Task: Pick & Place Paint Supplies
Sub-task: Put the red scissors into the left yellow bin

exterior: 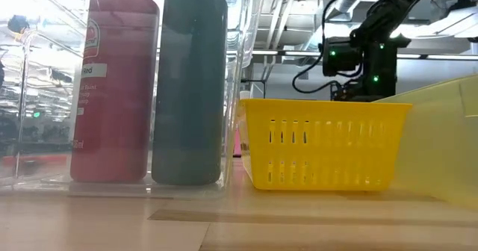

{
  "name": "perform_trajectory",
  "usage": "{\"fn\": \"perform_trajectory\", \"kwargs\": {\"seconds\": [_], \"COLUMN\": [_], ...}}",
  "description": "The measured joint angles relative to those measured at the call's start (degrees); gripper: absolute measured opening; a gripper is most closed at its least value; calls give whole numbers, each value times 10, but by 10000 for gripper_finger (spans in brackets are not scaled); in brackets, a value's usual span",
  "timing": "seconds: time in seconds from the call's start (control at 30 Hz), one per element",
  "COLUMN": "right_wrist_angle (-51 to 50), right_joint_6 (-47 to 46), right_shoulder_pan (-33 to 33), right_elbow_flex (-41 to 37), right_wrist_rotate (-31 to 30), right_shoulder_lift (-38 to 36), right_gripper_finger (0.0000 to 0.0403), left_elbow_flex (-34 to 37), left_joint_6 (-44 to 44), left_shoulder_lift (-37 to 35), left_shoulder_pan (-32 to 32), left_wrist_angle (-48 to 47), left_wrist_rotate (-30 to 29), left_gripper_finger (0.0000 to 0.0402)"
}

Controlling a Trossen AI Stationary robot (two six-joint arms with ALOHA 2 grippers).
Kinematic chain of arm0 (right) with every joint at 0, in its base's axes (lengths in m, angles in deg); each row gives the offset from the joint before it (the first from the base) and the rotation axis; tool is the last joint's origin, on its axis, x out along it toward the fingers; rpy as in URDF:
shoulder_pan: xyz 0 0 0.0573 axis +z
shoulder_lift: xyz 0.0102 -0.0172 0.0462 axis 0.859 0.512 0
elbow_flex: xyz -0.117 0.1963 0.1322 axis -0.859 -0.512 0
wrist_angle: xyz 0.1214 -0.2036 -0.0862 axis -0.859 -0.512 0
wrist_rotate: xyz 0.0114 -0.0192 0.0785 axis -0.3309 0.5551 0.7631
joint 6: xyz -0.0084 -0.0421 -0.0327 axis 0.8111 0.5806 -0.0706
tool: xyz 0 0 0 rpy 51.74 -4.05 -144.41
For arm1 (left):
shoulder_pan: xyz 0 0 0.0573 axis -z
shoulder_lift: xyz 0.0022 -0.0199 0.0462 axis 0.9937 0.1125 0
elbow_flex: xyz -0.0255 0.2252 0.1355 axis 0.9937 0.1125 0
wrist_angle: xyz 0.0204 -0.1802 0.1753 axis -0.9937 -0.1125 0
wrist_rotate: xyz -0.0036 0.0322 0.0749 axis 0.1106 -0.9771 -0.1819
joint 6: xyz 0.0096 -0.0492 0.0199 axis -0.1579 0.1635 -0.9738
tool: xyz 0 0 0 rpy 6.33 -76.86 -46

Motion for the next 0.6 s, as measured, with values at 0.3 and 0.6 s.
{"fn": "perform_trajectory", "kwargs": {"seconds": [0.3,0.6], "right_wrist_angle": [1,29], "right_joint_6": [2,-5], "right_shoulder_pan": [-9,-7], "right_elbow_flex": [0,-28], "right_wrist_rotate": [2,4], "right_shoulder_lift": [35,50], "right_gripper_finger": [107,107], "left_elbow_flex": [0,0], "left_joint_6": [-1,0], "left_shoulder_lift": [0,0], "left_shoulder_pan": [0,0], "left_wrist_angle": [0,-1], "left_wrist_rotate": [0,1], "left_gripper_finger": [63,63]}}
